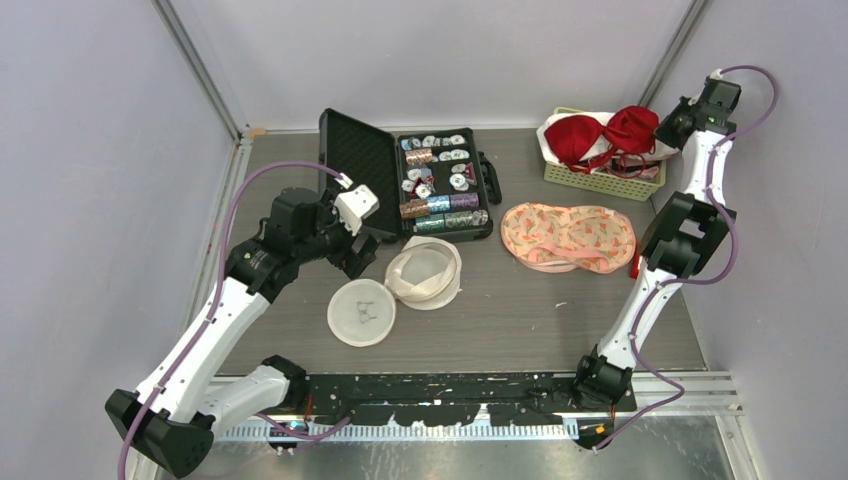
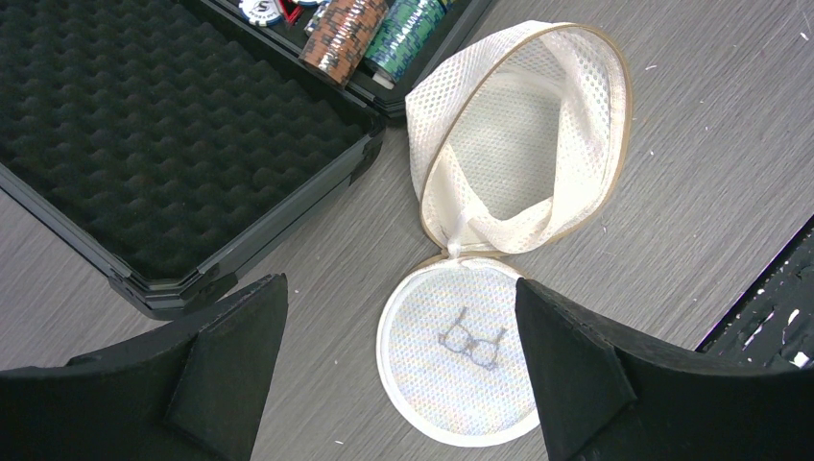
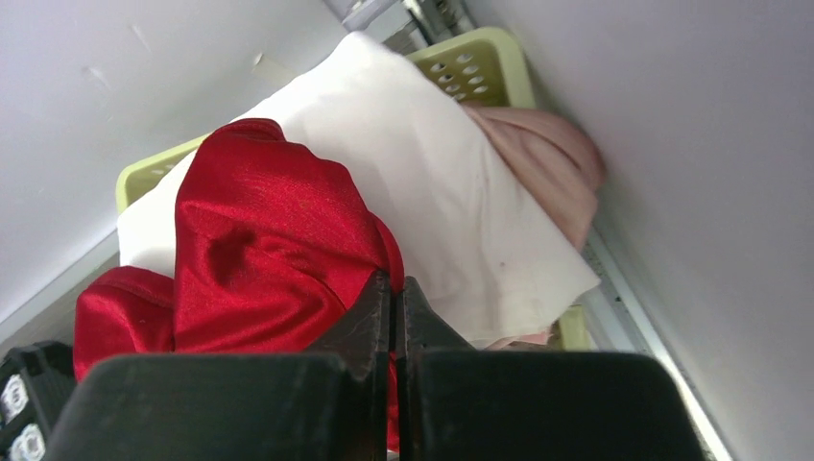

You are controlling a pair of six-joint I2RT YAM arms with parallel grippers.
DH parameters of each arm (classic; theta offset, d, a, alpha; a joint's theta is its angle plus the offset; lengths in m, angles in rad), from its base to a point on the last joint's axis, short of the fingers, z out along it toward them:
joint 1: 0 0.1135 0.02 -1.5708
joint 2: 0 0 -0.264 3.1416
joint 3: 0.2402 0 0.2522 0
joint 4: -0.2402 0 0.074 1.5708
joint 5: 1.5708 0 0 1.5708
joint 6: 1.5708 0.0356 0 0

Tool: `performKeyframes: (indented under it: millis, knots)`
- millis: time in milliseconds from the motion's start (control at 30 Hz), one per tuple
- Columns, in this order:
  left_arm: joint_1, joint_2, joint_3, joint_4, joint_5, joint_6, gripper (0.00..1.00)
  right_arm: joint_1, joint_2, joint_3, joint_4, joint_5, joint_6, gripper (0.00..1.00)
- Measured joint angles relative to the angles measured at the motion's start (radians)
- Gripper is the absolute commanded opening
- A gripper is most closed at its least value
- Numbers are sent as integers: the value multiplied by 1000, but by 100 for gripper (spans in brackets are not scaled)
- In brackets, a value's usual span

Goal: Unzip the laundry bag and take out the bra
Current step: Place the bra in the bin.

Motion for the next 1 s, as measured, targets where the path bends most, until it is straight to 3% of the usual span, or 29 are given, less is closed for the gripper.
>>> performKeyframes:
  millis: [567, 667, 767, 1000]
  knots:
    - [0, 5, 0, 1, 7, 2, 89, 10, -97, -114, 119, 242, -112, 3]
    - [0, 6, -1, 1, 7, 4, 89, 15, -110, -135, 140, 283, -138, 37]
    - [0, 9, -1, 1, 8, 6, 89, 18, -111, -135, 149, 310, -166, 58]
    - [1, 9, -3, 0, 7, 14, 91, 33, -119, -140, 150, 327, -197, 85]
